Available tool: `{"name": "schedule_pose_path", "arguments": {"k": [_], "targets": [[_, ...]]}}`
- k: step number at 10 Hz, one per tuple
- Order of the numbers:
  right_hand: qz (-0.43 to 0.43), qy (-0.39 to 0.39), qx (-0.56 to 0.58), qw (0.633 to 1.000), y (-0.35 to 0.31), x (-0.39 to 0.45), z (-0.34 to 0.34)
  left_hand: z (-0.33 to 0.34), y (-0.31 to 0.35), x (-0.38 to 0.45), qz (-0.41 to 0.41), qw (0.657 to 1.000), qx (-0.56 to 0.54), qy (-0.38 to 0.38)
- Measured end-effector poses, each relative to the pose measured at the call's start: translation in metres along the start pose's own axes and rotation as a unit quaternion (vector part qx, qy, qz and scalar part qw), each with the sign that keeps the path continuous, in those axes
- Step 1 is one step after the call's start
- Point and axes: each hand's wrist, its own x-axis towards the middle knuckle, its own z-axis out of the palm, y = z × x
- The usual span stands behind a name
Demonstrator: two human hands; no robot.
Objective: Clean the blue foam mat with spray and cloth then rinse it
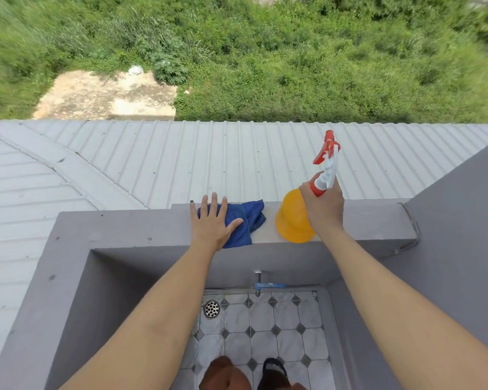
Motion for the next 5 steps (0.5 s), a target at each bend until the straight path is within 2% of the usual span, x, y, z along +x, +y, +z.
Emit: {"name": "schedule_pose_path", "arguments": {"k": [1,2,3,4,5], "targets": [[-0.006,-0.005,-0.004,1.000,0.000,-0.002,0.000,0.007,0.004,-0.012,0.043,0.996,0.024,0.080],[-0.017,-0.008,-0.010,1.000,-0.001,-0.001,-0.002,0.020,0.001,-0.024,0.086,0.994,0.010,0.068],[-0.029,-0.020,-0.023,0.999,-0.002,-0.005,-0.005,0.019,0.003,-0.026,0.068,0.997,0.000,0.022],[-0.026,-0.065,-0.046,0.996,-0.011,-0.007,-0.011,0.009,0.007,-0.026,0.067,0.998,-0.002,0.006],[-0.027,-0.158,-0.082,0.984,-0.003,-0.011,-0.034,-0.009,0.006,-0.035,0.056,0.998,-0.021,0.030]]}}
